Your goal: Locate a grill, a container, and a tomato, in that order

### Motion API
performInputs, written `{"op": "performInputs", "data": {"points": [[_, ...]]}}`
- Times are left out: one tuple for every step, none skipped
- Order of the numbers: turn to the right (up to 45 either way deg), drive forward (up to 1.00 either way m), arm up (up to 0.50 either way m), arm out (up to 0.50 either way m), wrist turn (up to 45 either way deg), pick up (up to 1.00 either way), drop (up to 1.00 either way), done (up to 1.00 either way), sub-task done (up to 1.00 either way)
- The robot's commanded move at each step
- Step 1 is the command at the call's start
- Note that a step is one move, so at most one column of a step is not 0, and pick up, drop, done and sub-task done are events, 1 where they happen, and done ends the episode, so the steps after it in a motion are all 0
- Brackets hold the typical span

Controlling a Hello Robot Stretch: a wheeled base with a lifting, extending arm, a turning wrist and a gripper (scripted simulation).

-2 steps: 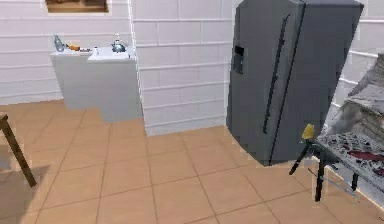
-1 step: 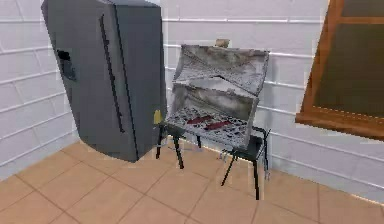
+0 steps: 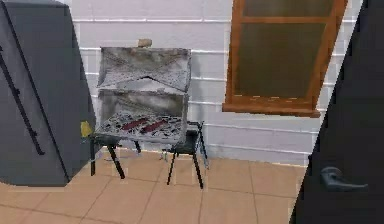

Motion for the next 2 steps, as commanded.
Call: {"op": "performInputs", "data": {"points": [[0.0, 0.5, 0.0, 0.0, 0.0, 0.0, 0.0, 0.0, 0.0], [-21.0, 0.0, 0.0, 0.0, 0.0, 0.0, 0.0, 0.0, 0.0]]}}
